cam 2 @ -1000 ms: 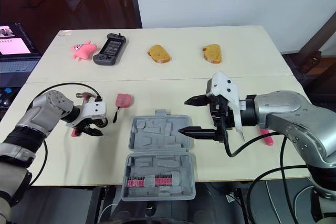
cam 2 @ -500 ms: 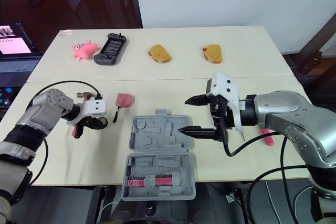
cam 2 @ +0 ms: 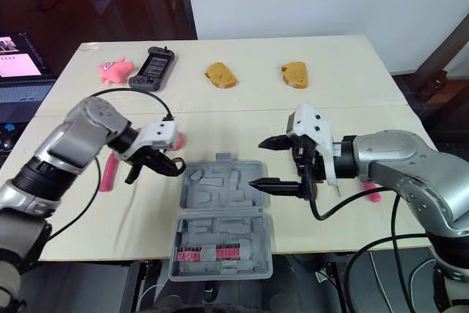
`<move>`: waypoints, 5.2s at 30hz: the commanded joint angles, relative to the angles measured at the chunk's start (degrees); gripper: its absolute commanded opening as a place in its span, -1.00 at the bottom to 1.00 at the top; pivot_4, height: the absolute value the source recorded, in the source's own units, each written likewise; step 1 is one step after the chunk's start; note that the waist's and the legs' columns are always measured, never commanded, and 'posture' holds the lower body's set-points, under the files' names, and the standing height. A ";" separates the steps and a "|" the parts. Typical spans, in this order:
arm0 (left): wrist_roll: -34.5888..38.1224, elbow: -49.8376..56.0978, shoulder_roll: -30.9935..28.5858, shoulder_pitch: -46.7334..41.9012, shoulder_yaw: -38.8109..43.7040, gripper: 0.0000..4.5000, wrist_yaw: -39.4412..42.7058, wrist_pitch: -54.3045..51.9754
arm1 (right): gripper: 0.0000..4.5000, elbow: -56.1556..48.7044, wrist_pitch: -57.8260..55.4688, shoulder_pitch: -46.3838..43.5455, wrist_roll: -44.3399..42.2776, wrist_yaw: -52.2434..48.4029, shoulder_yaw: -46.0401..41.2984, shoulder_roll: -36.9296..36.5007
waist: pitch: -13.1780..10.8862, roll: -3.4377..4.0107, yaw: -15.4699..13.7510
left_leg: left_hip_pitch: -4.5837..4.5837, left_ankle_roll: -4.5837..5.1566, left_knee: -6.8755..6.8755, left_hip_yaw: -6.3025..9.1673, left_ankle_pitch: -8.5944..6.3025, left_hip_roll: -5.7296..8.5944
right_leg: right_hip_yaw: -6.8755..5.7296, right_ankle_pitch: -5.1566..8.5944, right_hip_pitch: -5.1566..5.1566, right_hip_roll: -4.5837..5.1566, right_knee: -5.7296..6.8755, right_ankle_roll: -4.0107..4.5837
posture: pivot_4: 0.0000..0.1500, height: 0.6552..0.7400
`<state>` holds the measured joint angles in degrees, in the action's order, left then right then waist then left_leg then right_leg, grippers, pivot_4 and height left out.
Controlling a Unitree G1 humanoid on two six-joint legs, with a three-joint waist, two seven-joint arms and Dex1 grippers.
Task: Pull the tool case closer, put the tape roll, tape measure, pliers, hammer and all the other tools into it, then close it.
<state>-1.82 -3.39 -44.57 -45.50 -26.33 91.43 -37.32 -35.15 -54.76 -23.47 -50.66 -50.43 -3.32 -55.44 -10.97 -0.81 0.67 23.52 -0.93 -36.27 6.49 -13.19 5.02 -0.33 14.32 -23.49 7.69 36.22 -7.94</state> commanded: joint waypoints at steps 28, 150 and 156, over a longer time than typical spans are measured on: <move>0.01 -17.67 10.80 -0.61 -3.37 -0.96 -10.26 4.34 | 1.00 -3.36 -1.87 3.82 -1.94 3.41 -4.11 -2.29 | -0.01 -0.02 -0.10 | -0.01 0.00 -0.10 0.03 0.00 0.02 | 0.00 -0.01 0.03 0.03 0.02 -0.01 | 1.00 1.00; 22.38 -32.66 -18.22 51.63 63.33 0.98 -17.38 45.42 | 1.00 66.11 53.09 17.73 28.45 -18.26 -18.02 -3.37 | 0.10 0.32 0.13 | -0.21 -0.03 0.09 -0.22 -0.03 -0.09 | 0.17 -0.05 0.03 0.04 -0.12 0.18 | 1.00 1.00; 23.07 -29.58 -17.33 50.61 62.15 0.98 -18.23 42.89 | 1.00 60.59 48.74 17.51 26.97 -18.61 -17.86 -2.83 | 0.10 0.32 0.14 | -0.21 -0.04 0.12 -0.21 -0.03 -0.09 | 0.17 -0.12 0.03 0.03 -0.12 0.05 | 1.00 1.00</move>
<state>20.01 -34.60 -61.52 5.69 35.16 73.36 6.04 28.00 -5.39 -5.70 -22.28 -68.76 -19.75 -58.47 -10.87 -0.49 0.81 23.31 -0.96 -36.16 6.28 -13.22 4.93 -0.15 14.20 -23.46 7.71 36.11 -7.89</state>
